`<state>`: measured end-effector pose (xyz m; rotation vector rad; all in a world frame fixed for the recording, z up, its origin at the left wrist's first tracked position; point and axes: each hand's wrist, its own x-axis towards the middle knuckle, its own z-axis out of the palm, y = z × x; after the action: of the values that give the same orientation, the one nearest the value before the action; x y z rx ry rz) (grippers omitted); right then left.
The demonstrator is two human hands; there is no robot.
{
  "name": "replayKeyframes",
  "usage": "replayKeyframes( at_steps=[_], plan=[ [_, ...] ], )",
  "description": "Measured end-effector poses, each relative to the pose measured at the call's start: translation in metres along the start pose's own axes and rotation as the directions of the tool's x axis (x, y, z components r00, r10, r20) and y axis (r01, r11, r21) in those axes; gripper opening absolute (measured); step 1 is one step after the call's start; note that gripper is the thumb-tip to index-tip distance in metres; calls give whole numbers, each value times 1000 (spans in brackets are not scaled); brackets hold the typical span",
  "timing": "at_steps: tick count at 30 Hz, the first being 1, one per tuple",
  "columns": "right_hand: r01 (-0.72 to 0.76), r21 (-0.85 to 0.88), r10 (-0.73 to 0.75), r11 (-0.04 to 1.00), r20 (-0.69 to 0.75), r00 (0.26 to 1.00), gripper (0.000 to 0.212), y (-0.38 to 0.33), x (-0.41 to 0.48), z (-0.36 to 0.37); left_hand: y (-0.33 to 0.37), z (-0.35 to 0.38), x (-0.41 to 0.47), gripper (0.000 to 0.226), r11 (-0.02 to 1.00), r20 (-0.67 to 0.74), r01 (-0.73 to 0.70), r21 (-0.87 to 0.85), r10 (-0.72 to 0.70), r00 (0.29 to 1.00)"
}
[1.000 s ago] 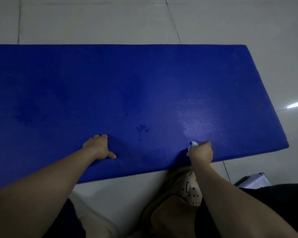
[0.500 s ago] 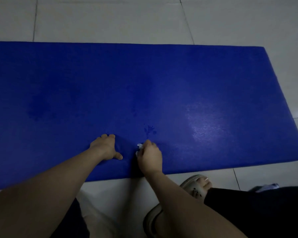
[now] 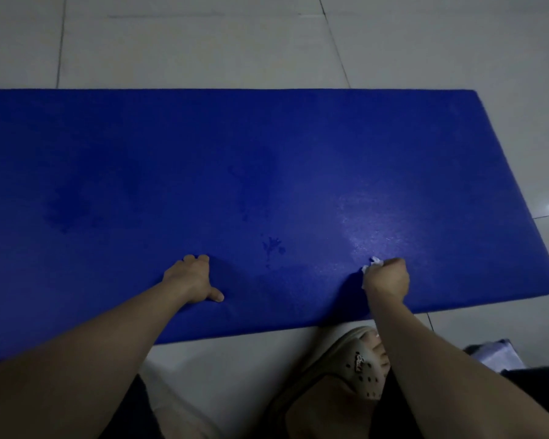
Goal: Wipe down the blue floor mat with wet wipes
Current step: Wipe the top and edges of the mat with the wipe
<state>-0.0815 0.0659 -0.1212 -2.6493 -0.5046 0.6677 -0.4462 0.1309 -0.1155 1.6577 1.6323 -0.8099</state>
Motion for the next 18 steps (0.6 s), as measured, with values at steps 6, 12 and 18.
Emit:
replayKeyframes(
  at_steps=[6,12,18],
  plan=[
    [224,20,-224,974,107,969,16,-29,-55,44,-1,2,0,103,1000,3,1,0,-1,1000],
    [507,-38,-463,861,353,813,19,-60,-122,94,-1,1,2,101,1000,1,-7,2,7,1000],
    [668,-29,-562,743,514,648,18,-60,-119,97,-4,1,1,103,1000,10,-3,6,3,1000]
  ],
)
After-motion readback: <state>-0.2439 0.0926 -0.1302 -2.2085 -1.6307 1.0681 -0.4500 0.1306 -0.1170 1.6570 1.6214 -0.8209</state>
